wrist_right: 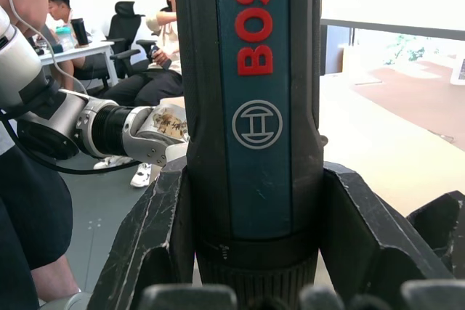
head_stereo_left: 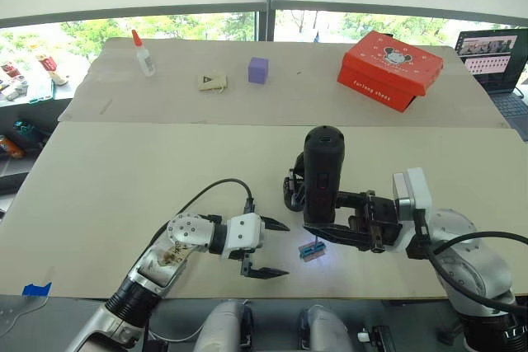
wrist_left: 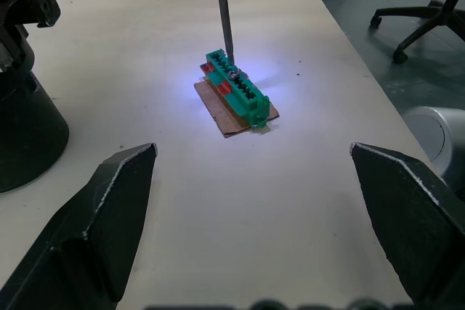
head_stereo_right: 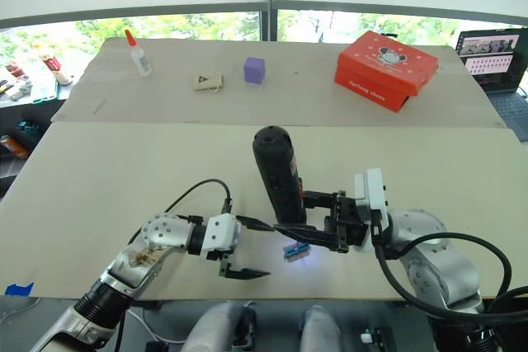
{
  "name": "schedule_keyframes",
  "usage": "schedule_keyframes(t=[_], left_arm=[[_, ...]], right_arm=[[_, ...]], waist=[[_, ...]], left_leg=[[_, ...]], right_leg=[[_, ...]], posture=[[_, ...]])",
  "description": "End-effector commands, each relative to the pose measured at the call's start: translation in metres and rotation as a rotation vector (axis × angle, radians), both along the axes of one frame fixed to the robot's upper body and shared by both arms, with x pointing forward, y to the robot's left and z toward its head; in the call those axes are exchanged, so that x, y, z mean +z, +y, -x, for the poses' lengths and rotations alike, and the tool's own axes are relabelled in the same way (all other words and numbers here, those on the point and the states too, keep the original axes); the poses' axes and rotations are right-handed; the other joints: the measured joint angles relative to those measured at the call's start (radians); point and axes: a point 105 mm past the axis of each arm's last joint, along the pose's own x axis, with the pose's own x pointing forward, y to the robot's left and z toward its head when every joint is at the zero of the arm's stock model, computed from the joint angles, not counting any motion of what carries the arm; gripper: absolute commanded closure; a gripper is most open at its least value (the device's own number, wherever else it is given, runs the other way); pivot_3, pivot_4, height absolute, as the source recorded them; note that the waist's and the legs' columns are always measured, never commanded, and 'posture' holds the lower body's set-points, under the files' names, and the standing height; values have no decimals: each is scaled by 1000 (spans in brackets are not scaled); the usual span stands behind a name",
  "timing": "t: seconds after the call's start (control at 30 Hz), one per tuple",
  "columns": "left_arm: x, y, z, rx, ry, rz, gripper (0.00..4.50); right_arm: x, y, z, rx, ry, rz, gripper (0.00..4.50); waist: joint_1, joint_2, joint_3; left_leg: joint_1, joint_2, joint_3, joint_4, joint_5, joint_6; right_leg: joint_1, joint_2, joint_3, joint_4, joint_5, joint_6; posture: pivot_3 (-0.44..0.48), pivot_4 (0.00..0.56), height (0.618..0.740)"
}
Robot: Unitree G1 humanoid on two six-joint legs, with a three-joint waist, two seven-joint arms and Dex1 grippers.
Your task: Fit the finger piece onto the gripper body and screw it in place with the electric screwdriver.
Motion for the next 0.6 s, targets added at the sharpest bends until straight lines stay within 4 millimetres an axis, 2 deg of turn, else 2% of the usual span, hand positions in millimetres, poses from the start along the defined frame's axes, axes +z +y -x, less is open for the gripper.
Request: schedule_keyframes(t=[0.03,0.6], left_arm=[[7,-2,-1,-10,-23,25,0],[8,-4,-1,-11,-27,29,0]], right_arm=[[14,1,6,26,-71,-31,2564],[18,3,6,40,-63,-40,2564]], waist=[[0,0,0],[0,0,0]], left_leg=[[0,0,0,0,0,0],[0,0,0,0,0,0]], right_leg=[[0,0,0,0,0,0],[0,0,0,0,0,0]], posture=[[0,150,740],[0,150,740]])
